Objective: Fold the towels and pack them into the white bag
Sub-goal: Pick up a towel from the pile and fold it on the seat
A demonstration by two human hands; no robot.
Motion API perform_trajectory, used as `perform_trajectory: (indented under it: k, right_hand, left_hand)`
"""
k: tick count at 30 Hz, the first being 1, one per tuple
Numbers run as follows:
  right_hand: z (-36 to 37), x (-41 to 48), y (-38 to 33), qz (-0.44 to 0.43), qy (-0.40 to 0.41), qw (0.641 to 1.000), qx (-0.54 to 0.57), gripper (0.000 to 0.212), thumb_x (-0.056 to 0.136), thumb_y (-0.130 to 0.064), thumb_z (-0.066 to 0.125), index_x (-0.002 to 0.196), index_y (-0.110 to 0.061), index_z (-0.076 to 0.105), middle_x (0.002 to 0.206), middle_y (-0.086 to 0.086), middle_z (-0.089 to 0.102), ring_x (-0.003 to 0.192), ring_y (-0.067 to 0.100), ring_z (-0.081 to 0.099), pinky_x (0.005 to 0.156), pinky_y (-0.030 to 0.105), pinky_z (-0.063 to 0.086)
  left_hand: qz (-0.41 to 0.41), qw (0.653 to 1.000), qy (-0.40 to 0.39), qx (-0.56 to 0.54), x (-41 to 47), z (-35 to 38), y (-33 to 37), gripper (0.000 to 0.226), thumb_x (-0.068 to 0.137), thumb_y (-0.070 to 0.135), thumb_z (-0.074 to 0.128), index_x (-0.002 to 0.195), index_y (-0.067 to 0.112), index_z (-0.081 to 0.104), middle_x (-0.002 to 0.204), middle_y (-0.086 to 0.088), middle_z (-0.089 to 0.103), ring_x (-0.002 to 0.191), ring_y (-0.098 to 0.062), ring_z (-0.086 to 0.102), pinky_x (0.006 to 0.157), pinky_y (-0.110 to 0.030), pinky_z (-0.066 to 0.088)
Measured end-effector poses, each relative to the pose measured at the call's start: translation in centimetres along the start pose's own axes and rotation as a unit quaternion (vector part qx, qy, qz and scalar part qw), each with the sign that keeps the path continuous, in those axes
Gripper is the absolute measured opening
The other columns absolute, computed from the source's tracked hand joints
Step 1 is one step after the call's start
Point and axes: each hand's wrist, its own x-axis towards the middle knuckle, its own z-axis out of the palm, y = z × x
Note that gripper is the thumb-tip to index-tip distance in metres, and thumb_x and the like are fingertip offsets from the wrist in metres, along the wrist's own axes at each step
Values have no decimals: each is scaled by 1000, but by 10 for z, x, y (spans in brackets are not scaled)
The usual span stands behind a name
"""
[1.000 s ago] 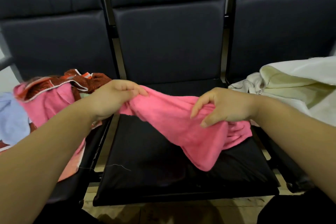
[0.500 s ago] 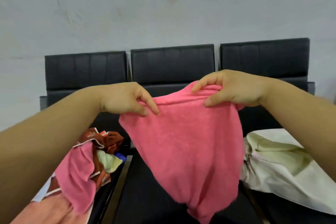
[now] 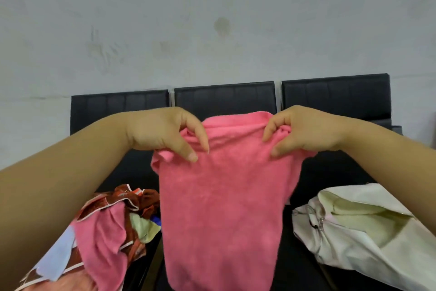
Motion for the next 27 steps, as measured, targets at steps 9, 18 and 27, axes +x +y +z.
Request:
perform_trajectory:
  k: [9, 18, 27]
  right_hand:
    - [15, 1, -3, 23, -141, 965, 221, 35, 84, 3, 76, 102, -27, 80, 103, -20, 71, 89, 5, 72, 68, 22, 57]
    - [9, 5, -16, -8, -185, 976, -117, 40, 89, -18, 75, 116, -47, 73, 105, -25, 61, 74, -12, 64, 63, 10, 50]
    - [33, 15, -1, 33, -34, 922, 385, 32, 102, -7, 52, 90, -19, 80, 100, 1, 74, 83, 11, 67, 75, 25, 57]
  left_hand:
    - [-74, 991, 20, 113, 5, 1, -22, 34, 90, 17, 76, 104, 47, 76, 116, 27, 67, 104, 1, 65, 97, -29, 55]
    - [-6, 1000, -12, -2, 3, -4, -16, 25, 87, 9, 77, 96, 32, 81, 111, 18, 72, 110, -3, 66, 91, -16, 51]
    - [-97, 978, -58, 177, 12, 6, -27, 25, 100, 21, 62, 95, 38, 78, 82, 21, 64, 64, -3, 57, 60, -27, 54]
